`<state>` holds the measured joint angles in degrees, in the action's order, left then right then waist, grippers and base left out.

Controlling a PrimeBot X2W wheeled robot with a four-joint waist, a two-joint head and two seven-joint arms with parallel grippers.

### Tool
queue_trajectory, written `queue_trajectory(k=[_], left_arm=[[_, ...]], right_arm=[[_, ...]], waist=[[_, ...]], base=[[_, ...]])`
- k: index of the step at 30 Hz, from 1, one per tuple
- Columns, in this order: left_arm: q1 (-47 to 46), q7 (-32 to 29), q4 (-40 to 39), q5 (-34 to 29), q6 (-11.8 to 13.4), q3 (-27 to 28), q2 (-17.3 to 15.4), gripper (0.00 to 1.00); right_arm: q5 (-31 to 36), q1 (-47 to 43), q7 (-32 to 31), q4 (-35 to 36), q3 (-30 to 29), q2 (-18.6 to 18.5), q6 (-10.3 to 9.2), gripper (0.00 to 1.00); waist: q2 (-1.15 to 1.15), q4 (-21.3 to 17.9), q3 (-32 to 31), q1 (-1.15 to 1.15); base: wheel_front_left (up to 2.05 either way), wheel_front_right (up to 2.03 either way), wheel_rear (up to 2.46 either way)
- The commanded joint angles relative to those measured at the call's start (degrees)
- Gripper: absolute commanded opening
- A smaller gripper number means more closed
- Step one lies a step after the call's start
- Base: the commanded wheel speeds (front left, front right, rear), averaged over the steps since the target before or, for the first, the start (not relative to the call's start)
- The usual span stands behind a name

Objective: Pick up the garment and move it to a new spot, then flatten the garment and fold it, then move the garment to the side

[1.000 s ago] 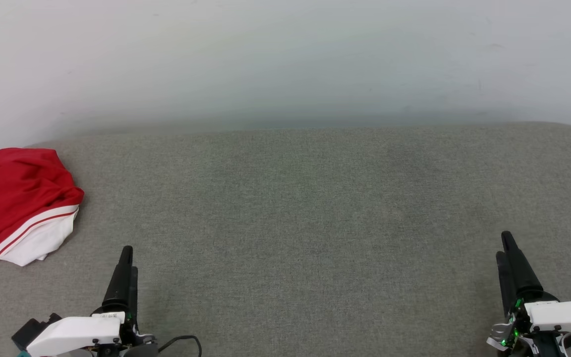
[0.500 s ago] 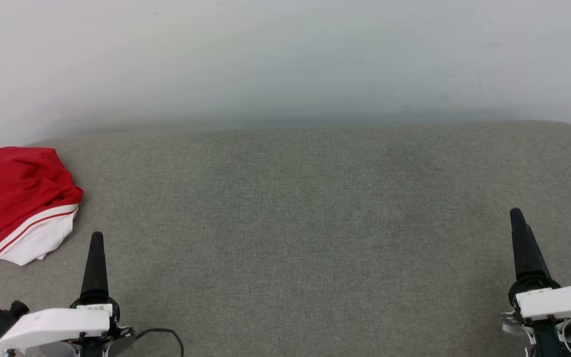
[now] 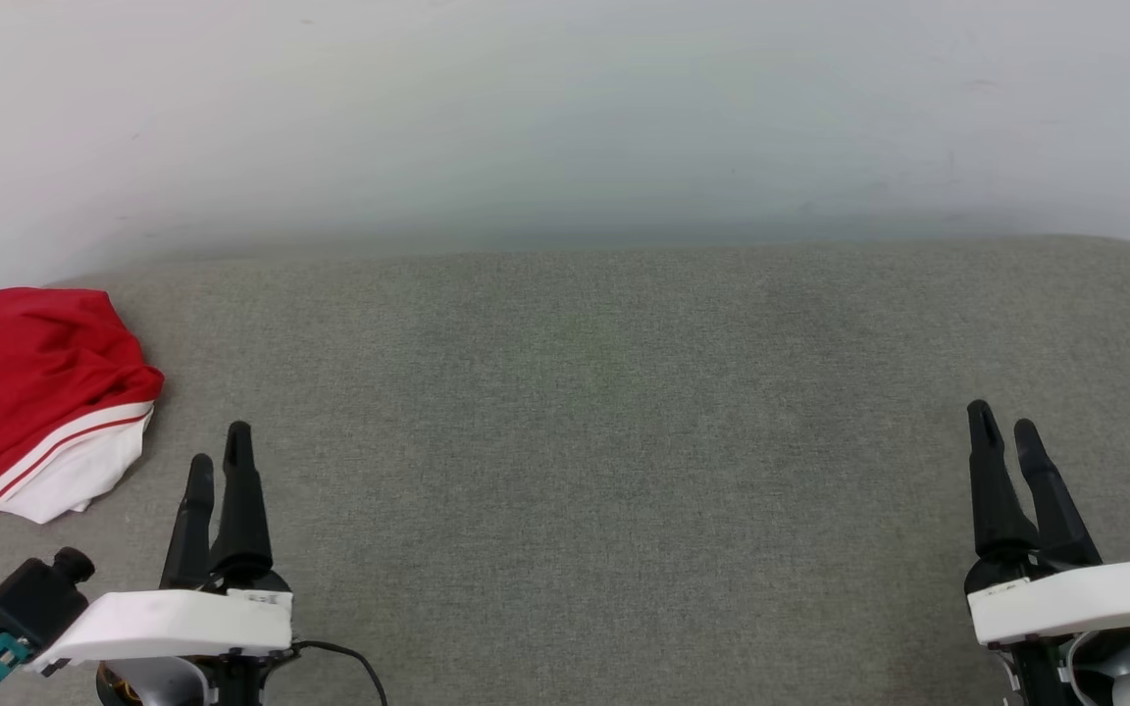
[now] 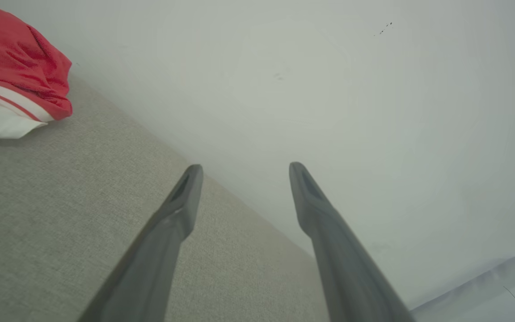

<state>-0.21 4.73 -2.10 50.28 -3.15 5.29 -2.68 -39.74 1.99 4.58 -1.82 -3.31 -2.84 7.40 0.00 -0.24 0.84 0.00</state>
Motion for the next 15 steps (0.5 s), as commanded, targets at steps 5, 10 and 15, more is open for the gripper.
queue_trajectory(k=[5,10,15], left_arm=[[0.48,1.18,-2.57,-8.11,1.60,-2.43,-0.22,1.00],[0.73,2.02,-3.53,-14.48,3.23,-4.71,-0.22,1.00],[1.00,2.84,-4.64,-19.03,5.17,-7.03,-0.91,1.00]], right_arm=[[5.86,-0.24,1.28,1.73,0.79,-0.10,0.10,1.00],[10.50,-0.71,2.17,2.51,1.82,-0.10,0.10,1.00],[14.75,-1.09,2.94,3.43,2.60,-0.09,0.11,1.00]], waist=[[0.00,-0.09,0.04,0.00],[0.00,-0.13,0.13,0.00],[0.00,-0.13,0.29,0.00]], base=[[0.00,0.00,0.00],[0.00,0.00,0.00],[0.00,0.00,0.00]])
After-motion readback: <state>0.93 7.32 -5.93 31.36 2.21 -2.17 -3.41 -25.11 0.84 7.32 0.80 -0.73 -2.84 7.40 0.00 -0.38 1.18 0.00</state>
